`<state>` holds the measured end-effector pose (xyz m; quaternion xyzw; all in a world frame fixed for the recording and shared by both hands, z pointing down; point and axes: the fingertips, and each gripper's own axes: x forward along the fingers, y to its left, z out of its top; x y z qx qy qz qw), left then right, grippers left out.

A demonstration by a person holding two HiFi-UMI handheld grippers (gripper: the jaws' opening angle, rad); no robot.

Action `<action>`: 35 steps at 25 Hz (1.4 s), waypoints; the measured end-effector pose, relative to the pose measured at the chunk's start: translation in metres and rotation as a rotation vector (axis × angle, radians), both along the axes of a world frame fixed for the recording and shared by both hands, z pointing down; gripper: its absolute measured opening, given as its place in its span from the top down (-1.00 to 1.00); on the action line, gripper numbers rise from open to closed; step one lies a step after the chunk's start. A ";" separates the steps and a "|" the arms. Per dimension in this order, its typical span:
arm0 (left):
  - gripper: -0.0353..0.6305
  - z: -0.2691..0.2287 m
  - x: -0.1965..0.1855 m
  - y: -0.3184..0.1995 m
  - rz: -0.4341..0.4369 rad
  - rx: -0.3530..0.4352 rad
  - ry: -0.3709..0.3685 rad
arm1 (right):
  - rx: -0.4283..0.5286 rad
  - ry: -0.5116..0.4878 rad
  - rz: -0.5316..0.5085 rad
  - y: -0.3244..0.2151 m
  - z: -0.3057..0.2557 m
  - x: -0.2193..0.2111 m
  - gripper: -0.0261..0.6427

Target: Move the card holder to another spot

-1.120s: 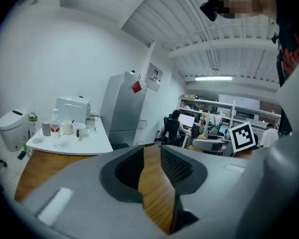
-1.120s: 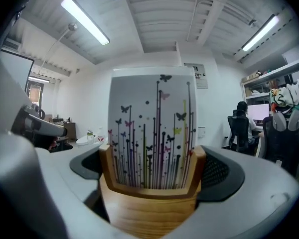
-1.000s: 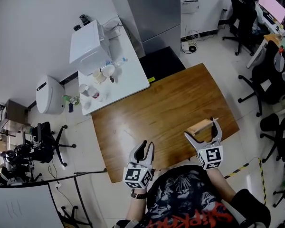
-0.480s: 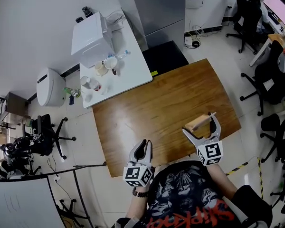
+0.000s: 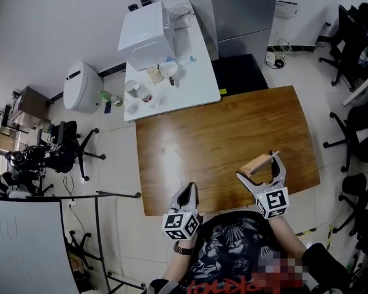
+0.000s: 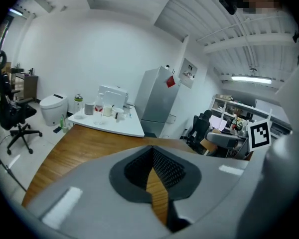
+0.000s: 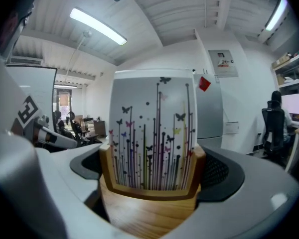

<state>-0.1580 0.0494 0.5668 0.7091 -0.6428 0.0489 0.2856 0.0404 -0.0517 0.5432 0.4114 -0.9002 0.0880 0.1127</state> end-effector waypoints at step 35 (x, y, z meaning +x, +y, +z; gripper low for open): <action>0.89 0.042 -0.150 0.134 -0.365 -0.114 0.010 | -0.441 0.131 -0.251 0.039 0.257 -0.183 -0.35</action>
